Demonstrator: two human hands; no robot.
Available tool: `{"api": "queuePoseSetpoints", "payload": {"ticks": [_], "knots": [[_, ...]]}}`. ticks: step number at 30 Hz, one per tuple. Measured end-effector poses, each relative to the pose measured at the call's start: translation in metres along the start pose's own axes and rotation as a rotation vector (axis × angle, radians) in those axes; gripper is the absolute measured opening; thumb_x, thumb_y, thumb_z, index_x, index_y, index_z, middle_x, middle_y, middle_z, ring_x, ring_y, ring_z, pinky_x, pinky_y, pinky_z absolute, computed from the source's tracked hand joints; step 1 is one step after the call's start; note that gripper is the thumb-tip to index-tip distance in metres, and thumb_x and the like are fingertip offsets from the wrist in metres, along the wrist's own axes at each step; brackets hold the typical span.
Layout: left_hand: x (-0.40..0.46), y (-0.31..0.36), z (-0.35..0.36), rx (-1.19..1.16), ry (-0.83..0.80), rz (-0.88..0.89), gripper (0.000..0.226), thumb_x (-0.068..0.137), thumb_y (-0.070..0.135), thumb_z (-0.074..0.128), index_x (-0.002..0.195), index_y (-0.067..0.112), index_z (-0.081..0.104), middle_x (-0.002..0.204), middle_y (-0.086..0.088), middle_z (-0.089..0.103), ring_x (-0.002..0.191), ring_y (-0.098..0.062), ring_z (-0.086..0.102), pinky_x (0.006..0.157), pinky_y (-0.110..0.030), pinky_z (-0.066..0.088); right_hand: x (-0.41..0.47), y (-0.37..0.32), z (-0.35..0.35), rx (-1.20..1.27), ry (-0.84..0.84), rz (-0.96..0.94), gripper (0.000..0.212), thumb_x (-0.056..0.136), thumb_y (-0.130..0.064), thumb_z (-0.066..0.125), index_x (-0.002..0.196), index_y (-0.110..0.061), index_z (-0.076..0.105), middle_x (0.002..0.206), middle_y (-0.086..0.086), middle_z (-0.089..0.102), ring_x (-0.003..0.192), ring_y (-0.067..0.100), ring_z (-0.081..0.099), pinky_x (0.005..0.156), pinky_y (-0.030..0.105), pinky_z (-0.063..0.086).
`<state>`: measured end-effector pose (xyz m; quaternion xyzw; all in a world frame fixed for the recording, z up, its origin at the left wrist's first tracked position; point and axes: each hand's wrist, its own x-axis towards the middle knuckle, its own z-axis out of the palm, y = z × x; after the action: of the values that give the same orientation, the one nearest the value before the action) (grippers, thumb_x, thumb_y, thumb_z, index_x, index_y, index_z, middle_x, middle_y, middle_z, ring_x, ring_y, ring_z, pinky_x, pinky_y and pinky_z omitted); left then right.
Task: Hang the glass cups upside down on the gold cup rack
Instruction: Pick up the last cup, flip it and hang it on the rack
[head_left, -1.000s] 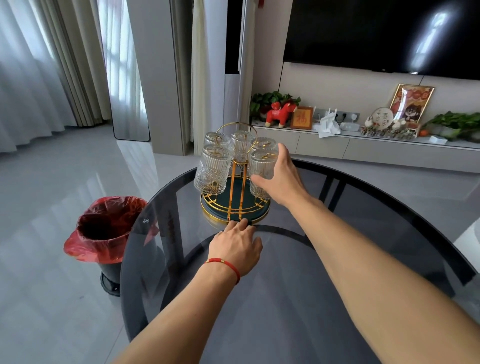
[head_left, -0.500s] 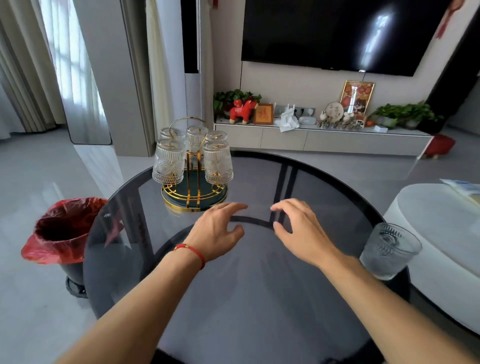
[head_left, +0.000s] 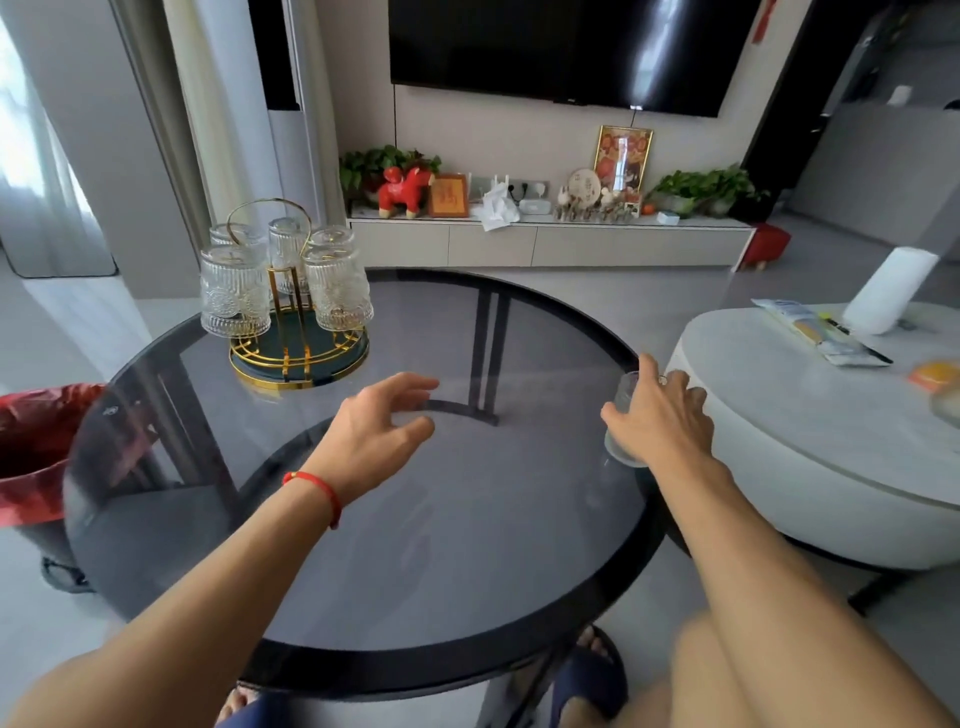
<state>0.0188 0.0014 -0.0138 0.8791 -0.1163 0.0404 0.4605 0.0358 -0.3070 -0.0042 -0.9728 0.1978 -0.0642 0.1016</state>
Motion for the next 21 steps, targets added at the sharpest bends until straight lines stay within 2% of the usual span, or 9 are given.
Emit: {"api": "queuePoseSetpoints", "payload": {"ticks": [2,7,11,14,16,18,21], "knots": [[0.001,-0.001,0.003,0.006,-0.029,-0.042,0.035,0.093,0.016,0.064,0.127,0.024,0.064,0.121,0.002,0.07,0.114,-0.014,0.064,0.097,-0.031,0.051,0.004,0.003,-0.001,0.035,0.029,-0.007,0.069,0.092,-0.045,0.065,0.149,-0.016,0.039,0.136,0.023,0.047,0.125,0.045,0.047,0.076,0.045,0.04],[0.004,0.002,0.015,-0.026,-0.112,-0.135,0.026,0.093,0.02,0.064,0.118,0.025,0.067,0.107,0.005,0.072,0.103,-0.012,0.068,0.079,-0.02,0.053,-0.01,-0.01,-0.004,0.165,-0.039,-0.164,0.08,0.071,-0.065,0.075,0.14,-0.031,0.052,0.13,0.007,0.052,0.12,0.032,0.056,0.085,0.042,0.051],[0.005,0.008,0.029,-0.129,-0.19,-0.248,0.026,0.092,0.02,0.064,0.118,0.023,0.066,0.107,0.002,0.072,0.101,-0.016,0.068,0.091,-0.035,0.059,-0.029,-0.046,0.005,0.338,-0.157,-0.368,0.073,0.067,-0.06,0.085,0.131,-0.036,0.059,0.122,-0.003,0.053,0.111,0.018,0.057,0.082,0.033,0.044],[0.005,0.01,0.027,-0.301,-0.205,-0.346,0.037,0.091,0.022,0.068,0.127,0.021,0.059,0.112,-0.005,0.068,0.1,-0.021,0.067,0.087,-0.038,0.061,-0.033,-0.065,0.006,0.637,-0.297,-0.34,0.064,0.065,-0.056,0.089,0.122,-0.037,0.066,0.117,-0.009,0.063,0.106,0.008,0.063,0.081,0.029,0.049],[0.005,0.01,0.017,-0.389,-0.205,-0.395,0.045,0.088,0.036,0.073,0.129,0.026,0.055,0.116,-0.002,0.064,0.103,-0.018,0.064,0.084,-0.036,0.06,-0.033,-0.074,0.006,0.898,-0.412,-0.268,0.059,0.071,-0.05,0.09,0.122,-0.031,0.066,0.118,-0.003,0.068,0.109,0.012,0.068,0.089,0.033,0.055],[0.005,0.006,0.004,-0.519,-0.218,-0.448,0.051,0.086,0.046,0.073,0.129,0.025,0.055,0.121,-0.007,0.063,0.107,-0.026,0.066,0.084,-0.04,0.061,-0.034,-0.086,0.009,1.141,-0.503,-0.218,0.065,0.073,-0.042,0.09,0.128,-0.019,0.063,0.122,0.008,0.073,0.109,0.022,0.073,0.093,0.039,0.059],[0.005,0.0,-0.01,-0.832,-0.17,-0.497,0.052,0.086,0.038,0.076,0.131,0.018,0.058,0.125,-0.015,0.067,0.105,-0.035,0.071,0.082,-0.043,0.063,-0.04,-0.103,0.014,1.39,-0.628,-0.211,0.075,0.07,-0.032,0.086,0.133,-0.004,0.057,0.126,0.018,0.074,0.109,0.028,0.076,0.091,0.043,0.062]]}}
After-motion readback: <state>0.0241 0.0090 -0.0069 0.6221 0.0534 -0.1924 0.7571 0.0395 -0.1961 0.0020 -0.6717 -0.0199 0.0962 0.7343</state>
